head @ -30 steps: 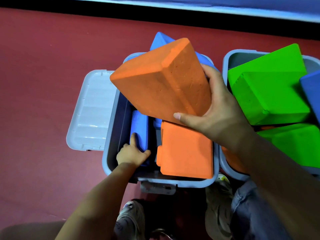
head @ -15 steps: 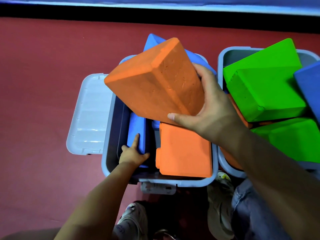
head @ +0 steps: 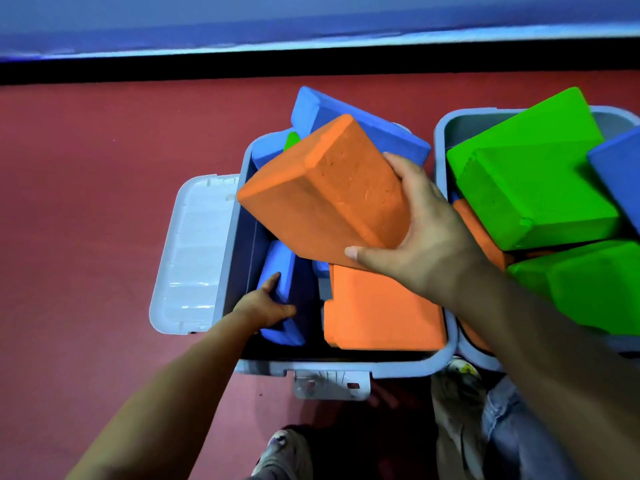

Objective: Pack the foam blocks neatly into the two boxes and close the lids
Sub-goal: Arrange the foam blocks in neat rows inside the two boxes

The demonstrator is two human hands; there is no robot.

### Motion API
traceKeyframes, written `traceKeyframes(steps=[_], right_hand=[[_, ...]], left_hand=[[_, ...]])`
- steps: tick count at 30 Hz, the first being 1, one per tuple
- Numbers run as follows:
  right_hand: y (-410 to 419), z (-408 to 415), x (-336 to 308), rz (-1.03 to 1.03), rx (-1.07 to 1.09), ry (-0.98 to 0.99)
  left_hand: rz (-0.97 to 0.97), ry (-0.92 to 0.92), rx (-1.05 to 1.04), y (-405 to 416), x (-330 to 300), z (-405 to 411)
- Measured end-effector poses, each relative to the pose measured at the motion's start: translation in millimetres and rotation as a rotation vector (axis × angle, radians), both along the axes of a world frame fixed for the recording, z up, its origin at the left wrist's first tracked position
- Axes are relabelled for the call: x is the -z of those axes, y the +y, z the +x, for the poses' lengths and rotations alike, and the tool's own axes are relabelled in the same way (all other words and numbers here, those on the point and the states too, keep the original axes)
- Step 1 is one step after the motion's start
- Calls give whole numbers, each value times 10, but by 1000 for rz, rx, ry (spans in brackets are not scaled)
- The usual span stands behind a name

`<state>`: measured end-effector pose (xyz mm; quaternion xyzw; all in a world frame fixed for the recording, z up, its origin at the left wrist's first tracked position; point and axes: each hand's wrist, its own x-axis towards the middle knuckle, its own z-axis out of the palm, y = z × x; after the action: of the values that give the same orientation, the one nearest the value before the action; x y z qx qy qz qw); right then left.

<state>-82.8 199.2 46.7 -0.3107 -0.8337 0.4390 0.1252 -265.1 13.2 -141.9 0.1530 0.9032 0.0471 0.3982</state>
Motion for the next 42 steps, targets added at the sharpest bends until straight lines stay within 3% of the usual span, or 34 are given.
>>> traceKeyframes(steps=[8, 12, 15, 24, 33, 38, 42], right_hand=[[59, 28, 47, -71, 11, -66], [78, 18, -14, -30, 55, -2], [121, 37, -37, -56, 101, 56], [127, 31, 35, -52, 89, 51], [116, 33, -125, -34, 177, 274], [169, 88, -158, -34, 229, 341], [153, 125, -146, -6, 198, 319]], left_hand=[[-3, -31, -128, -150, 156, 303], [84, 71, -314, -180, 199, 510], [103, 249, -365, -219, 209, 699], [492, 472, -515, -95, -328, 588], [433, 421, -219, -92, -1536, 169], [306, 344, 365, -272, -2006, 366], [213, 259, 709, -297, -1890, 474]])
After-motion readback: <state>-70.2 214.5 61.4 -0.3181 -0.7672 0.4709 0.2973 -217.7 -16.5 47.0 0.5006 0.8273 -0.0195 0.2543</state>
